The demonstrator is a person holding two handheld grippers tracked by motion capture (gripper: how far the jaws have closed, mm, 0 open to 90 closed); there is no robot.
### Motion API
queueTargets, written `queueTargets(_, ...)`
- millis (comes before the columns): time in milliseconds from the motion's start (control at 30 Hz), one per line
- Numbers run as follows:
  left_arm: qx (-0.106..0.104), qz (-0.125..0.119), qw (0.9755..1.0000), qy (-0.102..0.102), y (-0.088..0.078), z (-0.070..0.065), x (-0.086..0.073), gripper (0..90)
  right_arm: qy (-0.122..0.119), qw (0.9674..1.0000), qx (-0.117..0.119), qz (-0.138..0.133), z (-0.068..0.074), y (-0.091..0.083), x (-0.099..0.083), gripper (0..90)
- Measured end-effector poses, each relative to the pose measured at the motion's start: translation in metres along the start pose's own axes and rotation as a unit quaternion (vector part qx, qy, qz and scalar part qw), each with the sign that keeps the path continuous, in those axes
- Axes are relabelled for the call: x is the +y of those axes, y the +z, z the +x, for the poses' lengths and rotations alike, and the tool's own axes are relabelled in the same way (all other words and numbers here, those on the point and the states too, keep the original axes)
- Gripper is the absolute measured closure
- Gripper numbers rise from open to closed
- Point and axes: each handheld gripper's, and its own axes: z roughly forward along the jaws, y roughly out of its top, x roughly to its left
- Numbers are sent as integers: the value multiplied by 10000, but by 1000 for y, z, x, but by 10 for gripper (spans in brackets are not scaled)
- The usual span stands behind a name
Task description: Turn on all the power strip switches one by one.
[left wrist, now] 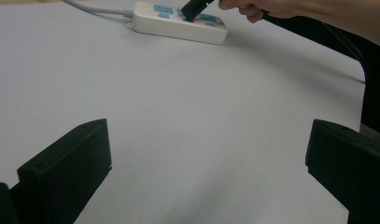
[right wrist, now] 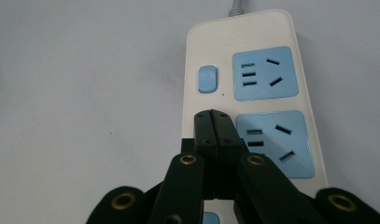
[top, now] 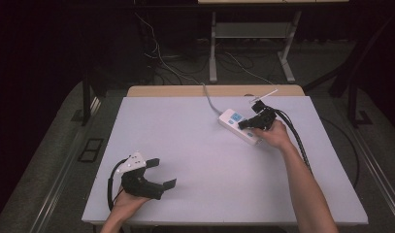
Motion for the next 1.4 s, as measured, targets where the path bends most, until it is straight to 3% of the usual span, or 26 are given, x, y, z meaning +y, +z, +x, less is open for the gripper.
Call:
queueTargets(200,-6,-19,10000,-27,-1,0,0,0,-68,9999,-103,-53,3,0,-1,900)
queueTargets(367,-16,-7,10000,-49,0,1,-1,0,-200,9992,-302,160,6,-3,3,900)
queueTargets(500,-14,-1,10000,-49,0,1,-1,0,-185,9995,-224,150,5,-5,3,900)
queueTargets(600,-21,11,10000,-48,1,1,-1,0,-134,9998,-114,-12,5,-8,6,900)
queueTargets(867,-25,8,10000,-50,1,1,-1,0,-184,9998,-61,-88,7,-11,23,898)
queueTargets(1167,-39,-17,10000,-83,-1,1,-1,0,-369,9985,-279,286,16,3,41,897)
queueTargets(1400,-29,-44,10000,-82,-2,2,-1,0,-387,9978,-423,344,15,11,47,897)
